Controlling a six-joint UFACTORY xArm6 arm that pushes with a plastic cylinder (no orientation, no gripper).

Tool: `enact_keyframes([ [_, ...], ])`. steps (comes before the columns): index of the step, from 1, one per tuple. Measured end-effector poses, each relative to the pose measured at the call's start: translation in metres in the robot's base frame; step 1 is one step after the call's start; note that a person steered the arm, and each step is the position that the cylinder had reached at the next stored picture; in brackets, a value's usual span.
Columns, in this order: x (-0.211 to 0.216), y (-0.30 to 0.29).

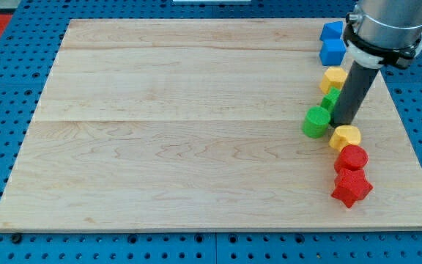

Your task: Place the arm left to the green star

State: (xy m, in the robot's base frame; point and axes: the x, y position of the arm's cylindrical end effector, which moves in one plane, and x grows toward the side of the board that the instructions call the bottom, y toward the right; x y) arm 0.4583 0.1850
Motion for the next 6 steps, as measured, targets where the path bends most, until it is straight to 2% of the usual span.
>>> enact_keyframes([
  [5,0.043,-0.118],
  [6,0.047,-0.123],
])
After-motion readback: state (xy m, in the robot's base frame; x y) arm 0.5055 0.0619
